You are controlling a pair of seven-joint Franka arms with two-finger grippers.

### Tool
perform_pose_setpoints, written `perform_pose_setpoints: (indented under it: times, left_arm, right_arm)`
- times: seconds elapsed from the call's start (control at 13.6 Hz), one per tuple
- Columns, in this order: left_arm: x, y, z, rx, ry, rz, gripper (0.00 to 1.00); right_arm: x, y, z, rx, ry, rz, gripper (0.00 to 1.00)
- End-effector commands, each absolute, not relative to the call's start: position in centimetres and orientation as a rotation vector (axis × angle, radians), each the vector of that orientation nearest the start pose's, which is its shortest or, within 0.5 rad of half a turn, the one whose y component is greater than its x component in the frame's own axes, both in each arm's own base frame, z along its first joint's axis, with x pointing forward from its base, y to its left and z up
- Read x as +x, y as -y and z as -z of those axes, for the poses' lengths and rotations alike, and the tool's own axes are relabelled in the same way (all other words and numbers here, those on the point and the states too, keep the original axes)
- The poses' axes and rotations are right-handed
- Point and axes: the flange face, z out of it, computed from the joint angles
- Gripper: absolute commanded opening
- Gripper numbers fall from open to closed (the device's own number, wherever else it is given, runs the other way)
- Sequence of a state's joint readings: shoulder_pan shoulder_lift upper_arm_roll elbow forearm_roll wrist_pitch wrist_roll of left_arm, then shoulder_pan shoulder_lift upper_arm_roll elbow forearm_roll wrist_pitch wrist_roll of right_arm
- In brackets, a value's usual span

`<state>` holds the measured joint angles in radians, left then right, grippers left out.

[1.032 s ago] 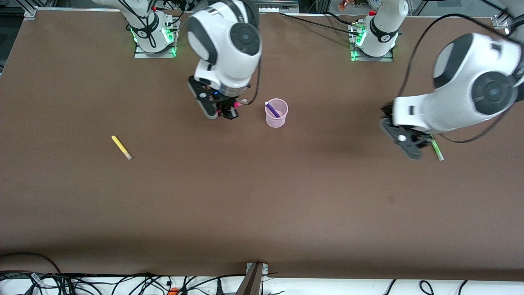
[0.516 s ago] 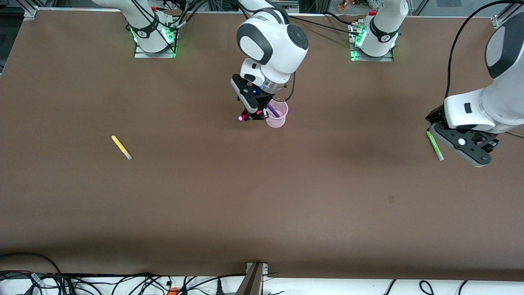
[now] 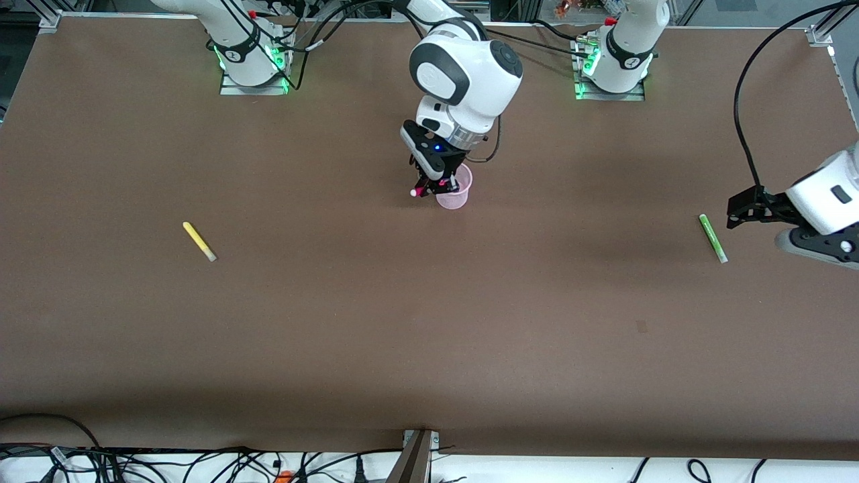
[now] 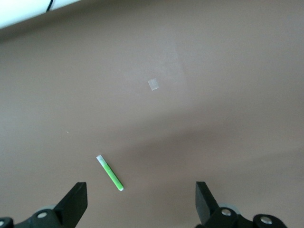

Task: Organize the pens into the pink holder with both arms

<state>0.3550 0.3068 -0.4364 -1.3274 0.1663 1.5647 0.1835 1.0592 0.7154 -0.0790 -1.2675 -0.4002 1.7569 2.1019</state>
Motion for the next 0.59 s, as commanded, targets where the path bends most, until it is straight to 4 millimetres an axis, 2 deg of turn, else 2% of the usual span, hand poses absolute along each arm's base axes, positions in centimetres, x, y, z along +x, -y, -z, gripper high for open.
perform_pose_setpoints:
  times: [0.0, 0.15, 0.37, 0.52]
  left_arm:
    - [61.3, -0.5, -58.0, -3.076, -0.303, -0.099, 1.00]
    - [58.9, -0.9, -57.8, -3.107, -0.236, -0.115, 1.00]
    - [55.6, -1.0, -57.6, -3.082, -0.232, 0.027, 1.00]
    - [55.0, -1.4, -58.0, -3.078, -0.230, 0.050, 1.00]
  right_arm:
    - [40.6, -60.0, -32.7, -2.886, -1.532, 0.787, 0.00]
    - [39.8, -60.3, -32.3, -2.907, -1.502, 0.823, 0.00]
    - [39.5, -60.0, -30.9, -2.937, -1.480, 0.867, 0.00]
    - [38.6, -60.5, -30.3, -2.951, -1.459, 0.875, 0.00]
